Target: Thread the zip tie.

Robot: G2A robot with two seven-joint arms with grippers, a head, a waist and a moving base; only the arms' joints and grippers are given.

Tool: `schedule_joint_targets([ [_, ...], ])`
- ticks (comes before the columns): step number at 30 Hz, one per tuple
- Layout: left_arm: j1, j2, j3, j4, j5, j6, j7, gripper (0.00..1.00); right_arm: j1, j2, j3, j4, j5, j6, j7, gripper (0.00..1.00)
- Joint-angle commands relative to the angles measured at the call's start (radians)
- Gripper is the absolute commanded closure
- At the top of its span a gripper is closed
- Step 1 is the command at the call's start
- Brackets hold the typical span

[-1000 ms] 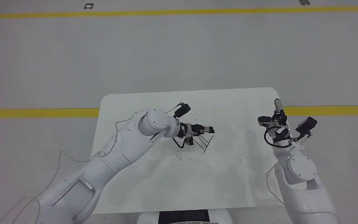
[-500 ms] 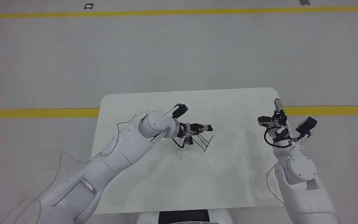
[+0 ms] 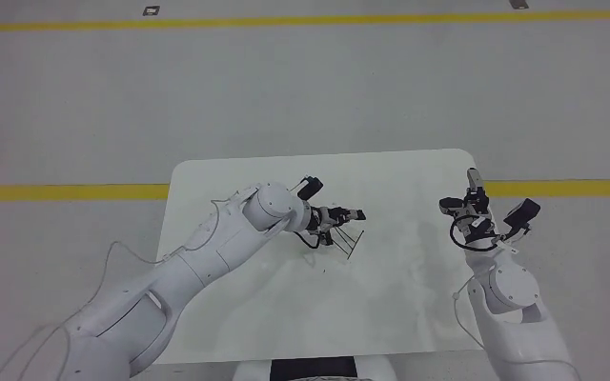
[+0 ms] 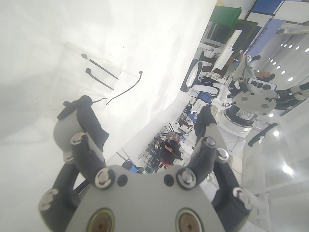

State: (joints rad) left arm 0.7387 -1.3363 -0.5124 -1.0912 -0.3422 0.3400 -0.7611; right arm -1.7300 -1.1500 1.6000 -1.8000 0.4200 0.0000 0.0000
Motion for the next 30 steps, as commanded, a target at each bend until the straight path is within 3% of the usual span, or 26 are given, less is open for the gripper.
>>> schedule_joint_targets([
  [1, 0.0, 0.0, 0.0, 0.0, 0.0, 0.0, 0.0, 0.0, 0.0, 0.0, 0.0, 0.0, 0.0, 0.0, 0.0, 0.0],
  [5, 0.005, -0.001, 0.009, -0.021, 0.014, 0.0, -0.005, 0.0, 0.0, 0.0, 0.0, 0.0, 0.0, 0.0, 0.0, 0.0],
  [20, 0.007, -0.001, 0.02, -0.012, 0.02, 0.0, -0.002, 0.0, 0.0, 0.0, 0.0, 0.0, 0.0, 0.0, 0.0, 0.0],
  [23, 0.004, 0.007, 0.014, -0.017, 0.015, 0.0, 0.0, 0.0, 0.0, 0.0, 0.0, 0.0, 0.0, 0.0, 0.0, 0.0],
  [30, 0.001, 0.045, 0.008, -0.049, 0.023, 0.0, -0.009, 0.0, 0.0, 0.0, 0.0, 0.0, 0.0, 0.0, 0.0, 0.0],
])
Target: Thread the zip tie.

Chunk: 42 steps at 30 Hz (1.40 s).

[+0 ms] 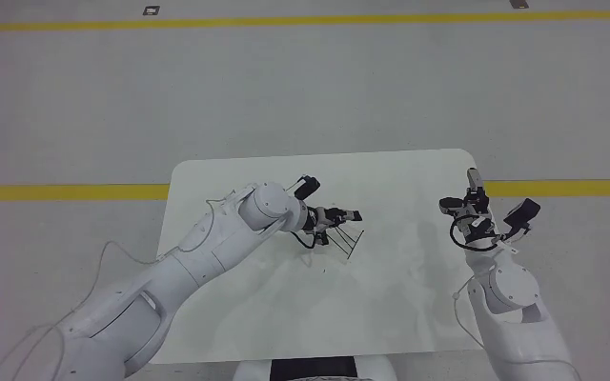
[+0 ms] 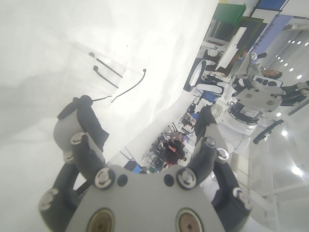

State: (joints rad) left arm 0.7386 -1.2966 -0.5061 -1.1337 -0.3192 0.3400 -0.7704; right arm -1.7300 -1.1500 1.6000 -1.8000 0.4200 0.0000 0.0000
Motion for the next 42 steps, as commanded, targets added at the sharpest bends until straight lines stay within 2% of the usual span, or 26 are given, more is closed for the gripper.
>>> schedule_joint_targets([
  [1, 0.001, 0.012, 0.003, -0.017, 0.0, 0.0, 0.0, 0.0, 0.0, 0.0, 0.0, 0.0, 0.0, 0.0, 0.0, 0.0],
  [8, -0.004, 0.056, 0.012, -0.094, -0.003, 0.0, 0.019, 0.0, 0.0, 0.0, 0.0, 0.0, 0.0, 0.0, 0.0, 0.0],
  [11, 0.0, 0.071, 0.019, -0.098, -0.021, 0.0, 0.021, 0.0, 0.0, 0.0, 0.0, 0.0, 0.0, 0.0, 0.0, 0.0],
  [31, -0.001, 0.071, 0.017, -0.099, -0.019, 0.0, 0.026, 0.0, 0.0, 0.0, 0.0, 0.0, 0.0, 0.0, 0.0, 0.0],
  [37, -0.03, 0.095, 0.002, -0.104, -0.012, 0.0, -0.052, 0.0, 0.0, 0.0, 0.0, 0.0, 0.0, 0.0, 0.0, 0.0],
  [42, -0.06, 0.114, 0.027, -0.107, -0.026, 0.0, -0.117, 0.0, 0.0, 0.0, 0.0, 0.0, 0.0, 0.0, 0.0, 0.0],
])
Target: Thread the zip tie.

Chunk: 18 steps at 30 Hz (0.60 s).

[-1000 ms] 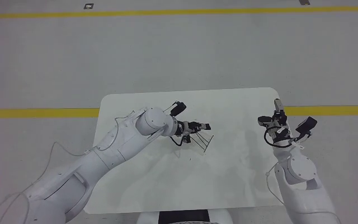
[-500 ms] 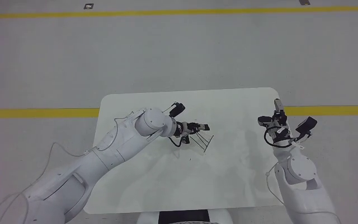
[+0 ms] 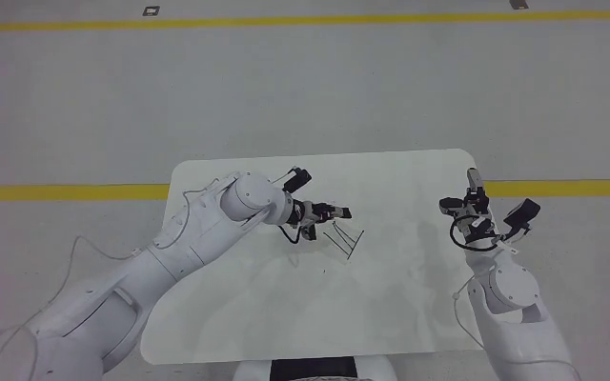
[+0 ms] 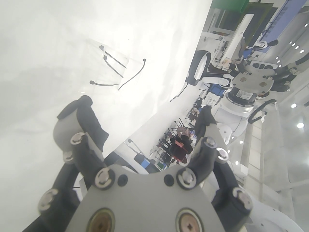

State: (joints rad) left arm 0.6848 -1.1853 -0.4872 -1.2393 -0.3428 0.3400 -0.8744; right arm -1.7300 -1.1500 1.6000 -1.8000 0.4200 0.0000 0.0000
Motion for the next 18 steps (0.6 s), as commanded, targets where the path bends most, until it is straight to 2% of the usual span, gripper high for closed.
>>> schedule_joint_targets([
  [1, -0.017, 0.007, 0.024, 0.009, -0.009, 0.0, -0.043, 0.0, 0.0, 0.0, 0.0, 0.0, 0.0, 0.0, 0.0, 0.0],
  [3, -0.04, 0.011, 0.047, 0.016, -0.023, 0.0, -0.065, 0.0, 0.0, 0.0, 0.0, 0.0, 0.0, 0.0, 0.0, 0.0],
  [6, -0.083, 0.012, 0.104, 0.053, -0.067, 0.0, -0.112, 0.0, 0.0, 0.0, 0.0, 0.0, 0.0, 0.0, 0.0, 0.0],
  [10, -0.139, 0.005, 0.189, 0.092, -0.162, 0.0, -0.102, 0.0, 0.0, 0.0, 0.0, 0.0, 0.0, 0.0, 0.0, 0.0],
  [14, -0.204, 0.0, 0.301, 0.127, -0.277, 0.0, -0.084, 0.0, 0.0, 0.0, 0.0, 0.0, 0.0, 0.0, 0.0, 0.0],
  [15, -0.214, -0.001, 0.317, 0.133, -0.296, 0.0, -0.095, 0.0, 0.0, 0.0, 0.0, 0.0, 0.0, 0.0, 0.0, 0.0],
  [18, -0.214, -0.001, 0.317, 0.135, -0.297, 0.0, -0.101, 0.0, 0.0, 0.0, 0.0, 0.0, 0.0, 0.0, 0.0, 0.0],
])
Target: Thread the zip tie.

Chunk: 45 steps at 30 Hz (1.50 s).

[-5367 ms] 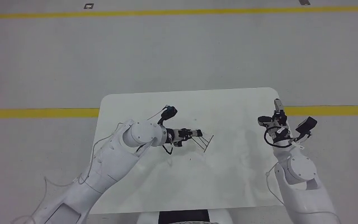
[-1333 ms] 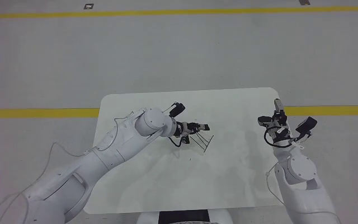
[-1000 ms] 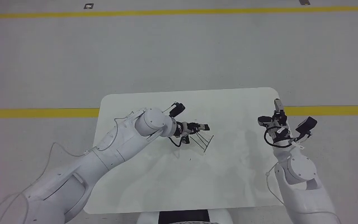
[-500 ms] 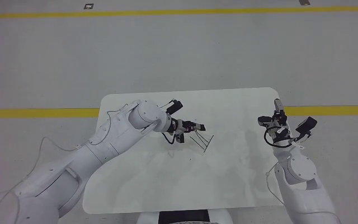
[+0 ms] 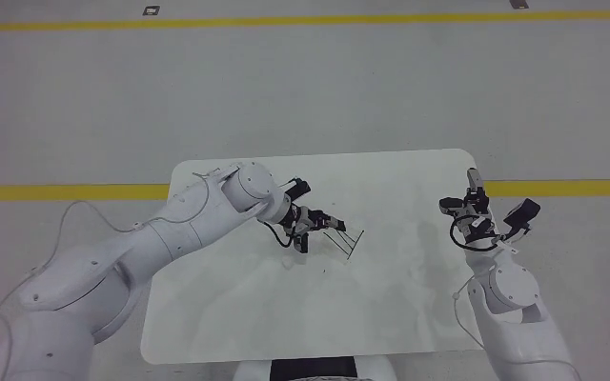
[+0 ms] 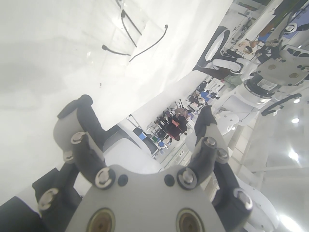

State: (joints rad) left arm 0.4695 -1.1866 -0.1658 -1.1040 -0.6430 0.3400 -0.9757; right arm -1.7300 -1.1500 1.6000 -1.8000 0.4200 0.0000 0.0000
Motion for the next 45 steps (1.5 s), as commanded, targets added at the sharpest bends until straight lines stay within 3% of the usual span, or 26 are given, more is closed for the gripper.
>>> schedule_joint_targets([
  [1, 0.001, 0.0, -0.004, -0.001, 0.003, 0.0, 0.0, 0.0, 0.0, 0.0, 0.0, 0.0, 0.0, 0.0, 0.0, 0.0],
  [10, 0.009, -0.003, -0.004, -0.002, -0.004, 0.0, -0.002, 0.0, 0.0, 0.0, 0.0, 0.0, 0.0, 0.0, 0.0, 0.0],
  [15, 0.001, -0.038, -0.004, 0.037, 0.006, 0.0, -0.024, 0.0, 0.0, 0.0, 0.0, 0.0, 0.0, 0.0, 0.0, 0.0],
  [20, 0.003, -0.079, -0.004, 0.106, 0.025, 0.0, -0.064, 0.0, 0.0, 0.0, 0.0, 0.0, 0.0, 0.0, 0.0, 0.0],
  [30, 0.003, -0.079, -0.004, 0.106, 0.025, 0.0, -0.064, 0.0, 0.0, 0.0, 0.0, 0.0, 0.0, 0.0, 0.0, 0.0],
  [33, -0.017, -0.085, -0.004, 0.086, 0.035, 0.0, -0.051, 0.0, 0.0, 0.0, 0.0, 0.0, 0.0, 0.0, 0.0, 0.0],
  [40, -0.048, -0.109, -0.004, 0.096, 0.082, 0.0, -0.095, 0.0, 0.0, 0.0, 0.0, 0.0, 0.0, 0.0, 0.0, 0.0],
  [45, -0.054, -0.142, -0.004, 0.13, 0.114, 0.0, -0.135, 0.0, 0.0, 0.0, 0.0, 0.0, 0.0, 0.0, 0.0, 0.0],
])
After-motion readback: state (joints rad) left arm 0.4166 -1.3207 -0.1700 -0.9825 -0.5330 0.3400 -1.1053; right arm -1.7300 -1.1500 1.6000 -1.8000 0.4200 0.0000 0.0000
